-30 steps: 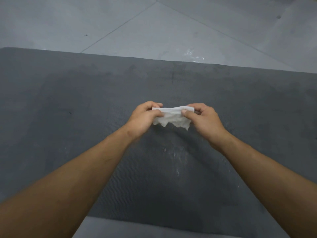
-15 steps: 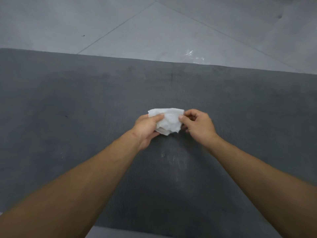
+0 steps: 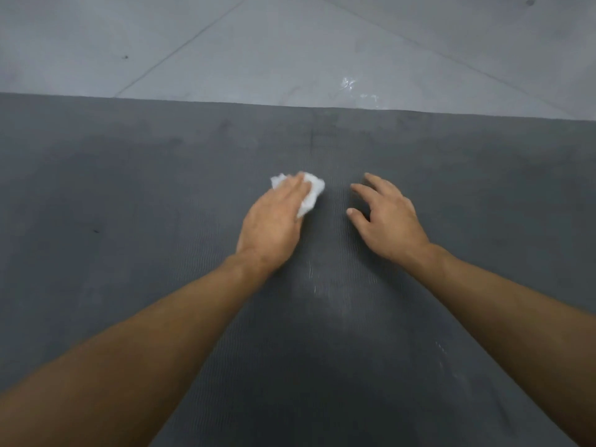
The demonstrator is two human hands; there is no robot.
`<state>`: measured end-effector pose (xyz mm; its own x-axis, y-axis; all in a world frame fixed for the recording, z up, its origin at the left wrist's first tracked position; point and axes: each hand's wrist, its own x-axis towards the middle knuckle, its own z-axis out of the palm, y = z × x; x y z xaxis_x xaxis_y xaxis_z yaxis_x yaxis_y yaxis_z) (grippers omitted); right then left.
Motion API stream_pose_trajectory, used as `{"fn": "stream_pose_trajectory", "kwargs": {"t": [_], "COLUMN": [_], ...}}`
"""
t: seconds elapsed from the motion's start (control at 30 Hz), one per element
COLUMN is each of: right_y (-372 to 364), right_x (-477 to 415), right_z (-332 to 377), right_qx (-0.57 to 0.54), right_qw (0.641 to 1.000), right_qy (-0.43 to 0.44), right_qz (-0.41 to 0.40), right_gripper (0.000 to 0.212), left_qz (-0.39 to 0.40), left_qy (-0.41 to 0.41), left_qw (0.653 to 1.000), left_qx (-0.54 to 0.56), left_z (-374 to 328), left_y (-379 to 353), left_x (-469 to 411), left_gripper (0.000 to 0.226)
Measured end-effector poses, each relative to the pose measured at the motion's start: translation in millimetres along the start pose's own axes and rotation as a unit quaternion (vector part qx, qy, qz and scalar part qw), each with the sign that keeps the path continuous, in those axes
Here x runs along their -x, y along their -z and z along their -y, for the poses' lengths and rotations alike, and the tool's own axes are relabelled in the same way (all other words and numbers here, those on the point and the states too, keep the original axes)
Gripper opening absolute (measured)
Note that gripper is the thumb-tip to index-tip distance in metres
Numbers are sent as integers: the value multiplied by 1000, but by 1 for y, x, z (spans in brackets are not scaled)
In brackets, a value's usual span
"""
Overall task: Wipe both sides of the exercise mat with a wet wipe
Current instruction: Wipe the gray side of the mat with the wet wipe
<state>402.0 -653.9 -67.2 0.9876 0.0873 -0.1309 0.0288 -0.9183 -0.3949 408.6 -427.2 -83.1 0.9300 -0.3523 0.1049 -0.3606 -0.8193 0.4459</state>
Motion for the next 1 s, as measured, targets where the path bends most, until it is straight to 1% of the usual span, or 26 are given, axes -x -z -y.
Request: {"fn": "stream_pose_trajectory", "kwargs": {"t": [0.03,0.1,0.17,0.23,0.33,0.43,0.53,0.67,0.77,0.83,0.9,0.93,1.0], "right_y": [1,2,-2,-10,-19,-18,-17,-18,-21,-22,-22,-22,-23], "right_x": [-2,-7,-9,-6,-2,-3,-4,-6,-7,-8,-7,-7,-7], "right_z": [-6,-19,-31,-39,-43,-45,-45,-47,-50,-51,-51,-51,-52], "right_qx": [26,69,85,95,110,111,120,123,124,123,123,124,123], "right_qw": [1000,997,996,995,993,993,992,992,992,992,992,992,992], "right_qy": [2,2,-7,-7,-2,-3,-1,1,2,5,7,8,10], "right_qz": [6,20,23,2,-31,-32,-31,-25,-31,-32,-34,-35,-37], "right_gripper": [58,65,68,68,70,71,71,72,72,72,71,71,71], "left_qz": [47,99,108,123,154,180,182,137,118,103,83,72,42], "left_qy": [-29,-40,-39,-51,-98,-162,-174,-142,-121,-103,-44,-3,74], "left_qw": [998,990,988,986,980,966,961,973,978,984,994,997,995], "left_qx": [-43,-92,-104,-102,-84,-86,-113,-120,-122,-100,-47,-40,-60], "left_z": [-1,-8,-14,-16,-6,9,17,13,8,7,16,23,39], "left_y": [-11,-26,-33,-35,-30,-21,-18,-24,-25,-24,-25,-25,-23], "left_x": [4,16,27,31,22,18,18,20,21,14,-3,-16,-45], "left_gripper": [56,57,60,63,59,58,59,62,63,61,59,60,62]}}
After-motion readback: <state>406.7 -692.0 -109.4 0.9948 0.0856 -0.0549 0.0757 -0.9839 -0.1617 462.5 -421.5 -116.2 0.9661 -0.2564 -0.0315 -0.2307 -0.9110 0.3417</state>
